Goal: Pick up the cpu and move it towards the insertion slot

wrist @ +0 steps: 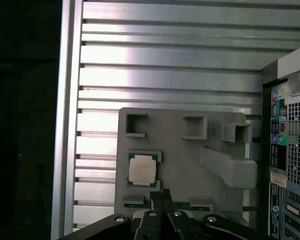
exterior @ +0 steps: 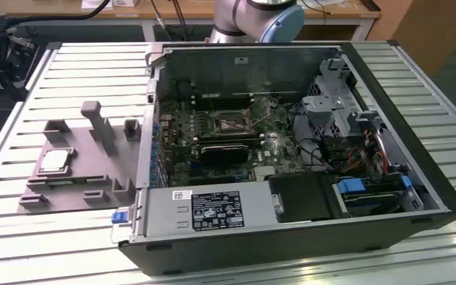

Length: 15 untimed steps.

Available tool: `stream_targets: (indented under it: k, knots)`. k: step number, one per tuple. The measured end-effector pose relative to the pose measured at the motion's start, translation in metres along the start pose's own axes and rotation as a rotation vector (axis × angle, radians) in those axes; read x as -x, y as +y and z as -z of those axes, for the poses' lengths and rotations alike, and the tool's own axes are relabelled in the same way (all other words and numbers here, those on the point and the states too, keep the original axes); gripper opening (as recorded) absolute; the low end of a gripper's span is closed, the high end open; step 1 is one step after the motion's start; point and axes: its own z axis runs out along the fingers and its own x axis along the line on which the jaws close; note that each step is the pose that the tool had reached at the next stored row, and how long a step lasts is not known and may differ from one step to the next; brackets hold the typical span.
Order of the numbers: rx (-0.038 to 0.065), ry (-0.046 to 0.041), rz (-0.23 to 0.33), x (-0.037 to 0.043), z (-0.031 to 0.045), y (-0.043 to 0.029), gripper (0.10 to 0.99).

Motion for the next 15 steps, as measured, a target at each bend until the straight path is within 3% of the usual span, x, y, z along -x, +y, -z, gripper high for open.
stream_targets:
  k: [9,15]
  knots:
    - [0.000,0.0001,0.000,0.0000,0.0000,0.0000,0.106]
    - [0.000,0.0000,0.000,0.0000,-0.0045,-0.0002,0.106]
